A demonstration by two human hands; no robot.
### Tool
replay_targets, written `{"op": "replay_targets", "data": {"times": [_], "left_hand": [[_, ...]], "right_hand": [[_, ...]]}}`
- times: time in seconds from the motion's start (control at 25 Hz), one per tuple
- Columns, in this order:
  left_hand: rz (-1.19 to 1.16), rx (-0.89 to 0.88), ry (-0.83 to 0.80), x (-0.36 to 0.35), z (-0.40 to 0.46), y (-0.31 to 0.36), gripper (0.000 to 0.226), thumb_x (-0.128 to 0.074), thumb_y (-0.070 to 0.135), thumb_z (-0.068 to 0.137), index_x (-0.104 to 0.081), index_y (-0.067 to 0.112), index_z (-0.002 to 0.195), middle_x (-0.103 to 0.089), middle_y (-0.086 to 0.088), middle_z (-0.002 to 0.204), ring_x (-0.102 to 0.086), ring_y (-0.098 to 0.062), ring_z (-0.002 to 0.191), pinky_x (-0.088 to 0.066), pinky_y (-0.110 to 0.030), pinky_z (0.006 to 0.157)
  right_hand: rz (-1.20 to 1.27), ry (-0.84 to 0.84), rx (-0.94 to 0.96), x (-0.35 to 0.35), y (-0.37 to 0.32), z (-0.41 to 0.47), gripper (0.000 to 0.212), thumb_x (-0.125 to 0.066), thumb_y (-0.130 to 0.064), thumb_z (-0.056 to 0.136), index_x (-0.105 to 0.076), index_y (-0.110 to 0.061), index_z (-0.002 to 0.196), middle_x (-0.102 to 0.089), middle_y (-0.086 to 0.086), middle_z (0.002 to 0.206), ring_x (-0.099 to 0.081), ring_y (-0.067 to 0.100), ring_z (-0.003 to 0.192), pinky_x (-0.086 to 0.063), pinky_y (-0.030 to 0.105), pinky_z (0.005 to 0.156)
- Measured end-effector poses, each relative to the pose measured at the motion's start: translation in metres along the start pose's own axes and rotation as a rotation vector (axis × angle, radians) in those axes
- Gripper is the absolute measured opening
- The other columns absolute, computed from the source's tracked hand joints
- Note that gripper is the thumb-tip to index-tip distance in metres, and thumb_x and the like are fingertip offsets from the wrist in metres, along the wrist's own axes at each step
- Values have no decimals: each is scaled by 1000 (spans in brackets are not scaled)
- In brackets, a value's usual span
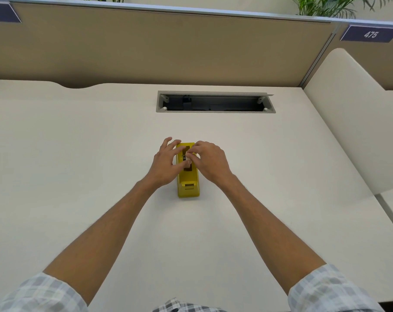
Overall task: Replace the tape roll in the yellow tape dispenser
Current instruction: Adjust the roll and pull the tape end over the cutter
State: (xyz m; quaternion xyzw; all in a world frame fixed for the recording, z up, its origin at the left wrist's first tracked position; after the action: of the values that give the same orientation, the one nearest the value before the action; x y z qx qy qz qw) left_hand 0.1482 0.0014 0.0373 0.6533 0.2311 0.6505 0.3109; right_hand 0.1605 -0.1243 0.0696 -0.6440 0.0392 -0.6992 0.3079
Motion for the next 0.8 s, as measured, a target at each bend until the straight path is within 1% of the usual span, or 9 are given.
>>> {"op": "replay_targets", "data": {"times": [0.08,0.24,0.32,0.6,0.64,0.76,0.8], "left_hand": [[23,8,-20,-1,0,0,41,-59,36,92,-58,20,130,-32,0,154,-8,-17,147,-21,-54,115],[16,4,-7,1,1,-1,40,-63,36,90,-62,21,127,-35,1,153,-10,-17,147,-21,-52,115],[23,0,2,1,1,-2,40,-64,36,89,-62,22,126,-36,2,152,-11,-17,147,-22,-52,115],[51,-4,14,0,2,-4,44,-65,39,87,-60,25,128,-37,3,151,-12,-16,147,-21,-52,113],[58,-3,13,0,2,-4,44,-65,39,87,-60,25,129,-37,3,151,-12,-16,147,-21,-52,113],[77,3,13,0,2,-5,45,-64,40,87,-59,26,129,-37,3,152,-12,-17,147,-19,-52,114],[81,3,13,0,2,-4,44,-64,40,87,-59,26,129,-36,3,152,-11,-17,147,-19,-52,114]], "right_hand": [[-21,0,18,2,-2,0,23,-54,-28,96,-75,-18,100,-69,1,101,-62,20,90,-44,31,69],[-20,-13,19,4,-4,0,24,-55,-27,96,-75,-17,102,-70,3,102,-62,21,89,-49,35,72],[-21,-20,14,5,-5,2,24,-55,-27,97,-75,-16,102,-70,3,100,-63,21,88,-50,35,73],[-108,-50,54,4,-8,8,26,-52,-28,98,-74,-14,101,-69,3,96,-62,20,81,-40,25,63],[-121,-50,59,4,-9,9,27,-51,-29,98,-74,-14,101,-69,2,96,-63,20,81,-40,25,63],[-146,-57,100,4,-12,6,26,-51,-30,98,-73,-17,105,-69,1,101,-64,20,86,-50,30,66],[-157,-58,121,4,-13,5,26,-52,-30,98,-73,-19,107,-69,1,102,-64,20,87,-51,32,67]]}}
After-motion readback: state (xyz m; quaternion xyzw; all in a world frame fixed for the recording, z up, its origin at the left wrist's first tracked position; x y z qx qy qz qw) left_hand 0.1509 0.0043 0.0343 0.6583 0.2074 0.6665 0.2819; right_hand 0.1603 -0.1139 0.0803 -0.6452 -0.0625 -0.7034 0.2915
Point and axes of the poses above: each hand's wrist, its own z-axis towards the middle knuckle, its own x-axis out of the back of the hand, y = z × x, the point moved 7 cm from there along z, towards the middle knuckle
